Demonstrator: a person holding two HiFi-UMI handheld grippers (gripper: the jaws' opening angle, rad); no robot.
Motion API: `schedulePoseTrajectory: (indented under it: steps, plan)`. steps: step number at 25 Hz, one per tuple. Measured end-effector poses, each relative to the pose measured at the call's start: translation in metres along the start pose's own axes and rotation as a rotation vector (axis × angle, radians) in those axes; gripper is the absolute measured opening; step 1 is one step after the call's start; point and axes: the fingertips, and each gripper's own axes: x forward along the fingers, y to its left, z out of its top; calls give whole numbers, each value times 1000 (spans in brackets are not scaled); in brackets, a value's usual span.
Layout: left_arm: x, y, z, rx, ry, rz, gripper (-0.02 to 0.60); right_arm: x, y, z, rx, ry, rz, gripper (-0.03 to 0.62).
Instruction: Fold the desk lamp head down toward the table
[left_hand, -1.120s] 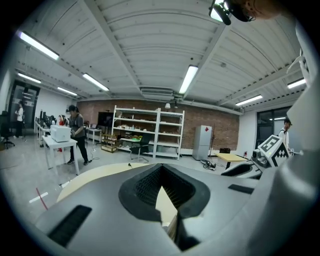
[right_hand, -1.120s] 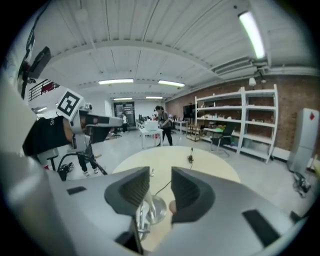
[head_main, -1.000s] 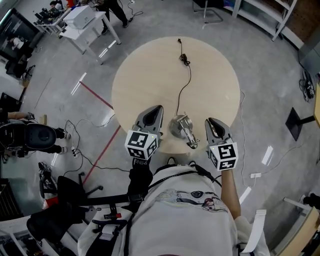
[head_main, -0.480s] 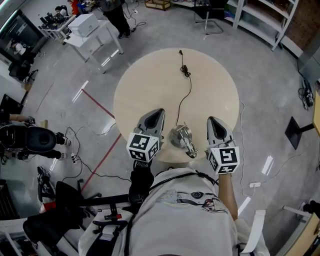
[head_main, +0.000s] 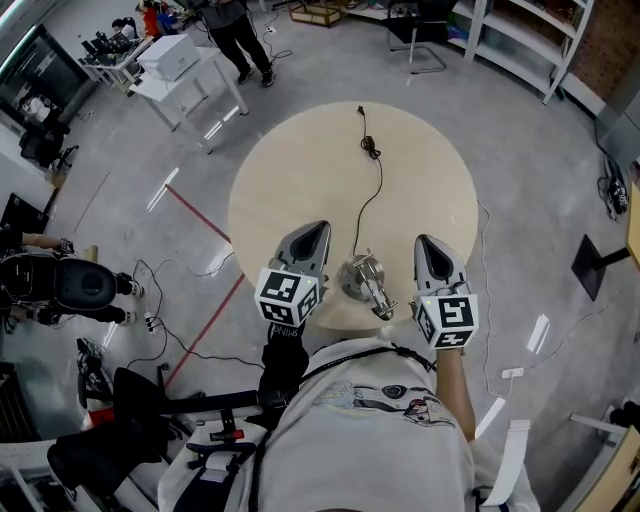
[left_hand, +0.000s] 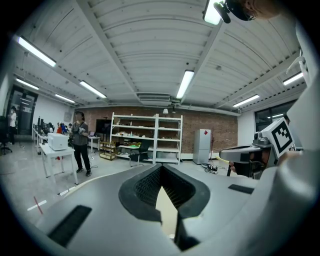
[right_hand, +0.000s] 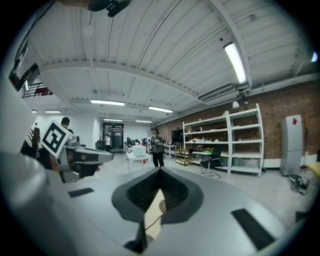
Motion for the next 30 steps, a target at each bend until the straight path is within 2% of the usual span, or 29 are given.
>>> schedulePoseTrajectory:
  steps: [30]
  plan:
    - [-7, -8, -11, 1, 20, 2, -2, -7, 5, -12, -14, 17, 16, 5]
